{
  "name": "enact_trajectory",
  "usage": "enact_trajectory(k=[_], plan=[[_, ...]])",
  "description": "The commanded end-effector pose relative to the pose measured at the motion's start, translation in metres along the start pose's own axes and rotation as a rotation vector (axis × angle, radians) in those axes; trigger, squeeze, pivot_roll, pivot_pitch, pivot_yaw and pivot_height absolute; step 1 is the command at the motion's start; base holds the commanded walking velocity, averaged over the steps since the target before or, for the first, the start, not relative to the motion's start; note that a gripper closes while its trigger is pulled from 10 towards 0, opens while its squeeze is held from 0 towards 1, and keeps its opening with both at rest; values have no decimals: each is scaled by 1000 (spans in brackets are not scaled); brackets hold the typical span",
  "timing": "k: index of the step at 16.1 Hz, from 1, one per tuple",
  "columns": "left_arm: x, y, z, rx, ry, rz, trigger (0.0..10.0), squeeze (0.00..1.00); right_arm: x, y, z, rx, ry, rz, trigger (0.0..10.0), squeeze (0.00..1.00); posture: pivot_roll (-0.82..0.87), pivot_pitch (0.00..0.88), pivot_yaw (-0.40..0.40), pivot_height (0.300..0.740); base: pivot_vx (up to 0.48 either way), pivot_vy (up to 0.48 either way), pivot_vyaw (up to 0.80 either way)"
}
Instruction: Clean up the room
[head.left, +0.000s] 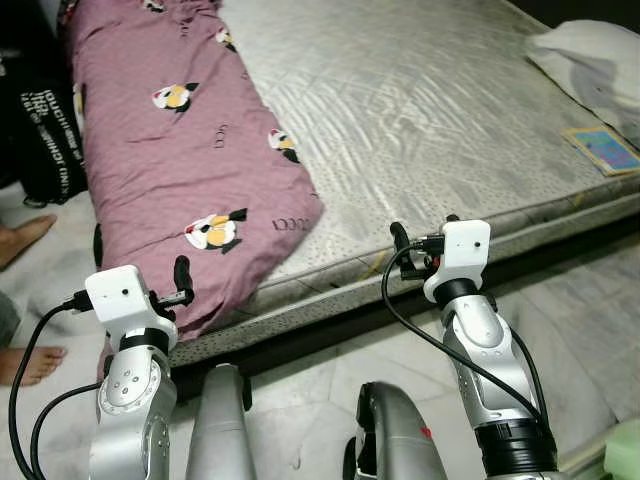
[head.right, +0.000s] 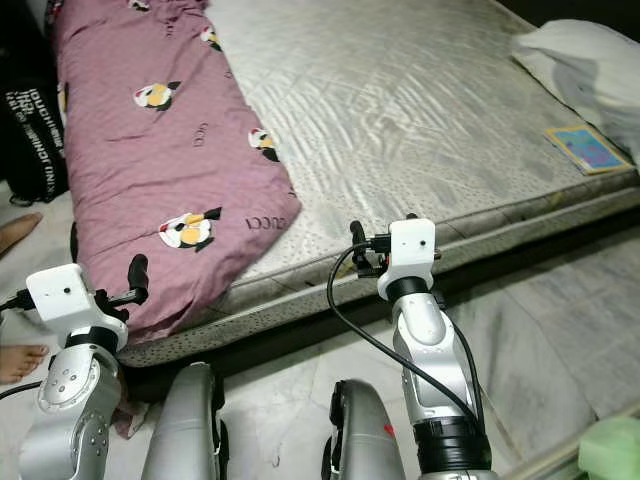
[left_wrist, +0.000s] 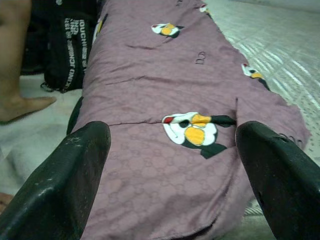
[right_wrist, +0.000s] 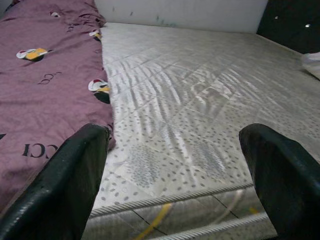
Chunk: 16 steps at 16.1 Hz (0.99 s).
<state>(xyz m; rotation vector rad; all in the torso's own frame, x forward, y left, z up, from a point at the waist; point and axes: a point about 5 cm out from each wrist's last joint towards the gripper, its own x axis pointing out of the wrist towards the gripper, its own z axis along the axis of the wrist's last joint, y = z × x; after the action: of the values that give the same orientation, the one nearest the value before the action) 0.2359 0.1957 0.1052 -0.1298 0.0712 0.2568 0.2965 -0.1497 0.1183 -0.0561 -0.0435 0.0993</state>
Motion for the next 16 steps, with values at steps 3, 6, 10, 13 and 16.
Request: enact_trajectory(k=[3,6,10,13,16], plan=[[-1,0,1,-2,-1,-9,10000,0,0,-1,1,-9,-5,3,10000,0,13,146,-39,605,341,0,0],[0,-2,0,-6,2,-15,10000,0,-1,-2,1,-9,-3,3,10000,0,8,147,-40,605,356,0,0],[1,-2,-1,-10,7,-17,10000,0,-1,-3,1,-12,-2,-3,10000,0,5,148,-38,605,393,0,0],[2,-3,-4,-26,38,-5,10000,0,-1,-4,1,-14,-1,-6,10000,0,3,147,-38,605,249,0,0],[5,-5,-5,-24,43,-4,10000,0,-2,-5,0,-16,3,-8,10000,0,1,148,-36,600,0,0,0]])
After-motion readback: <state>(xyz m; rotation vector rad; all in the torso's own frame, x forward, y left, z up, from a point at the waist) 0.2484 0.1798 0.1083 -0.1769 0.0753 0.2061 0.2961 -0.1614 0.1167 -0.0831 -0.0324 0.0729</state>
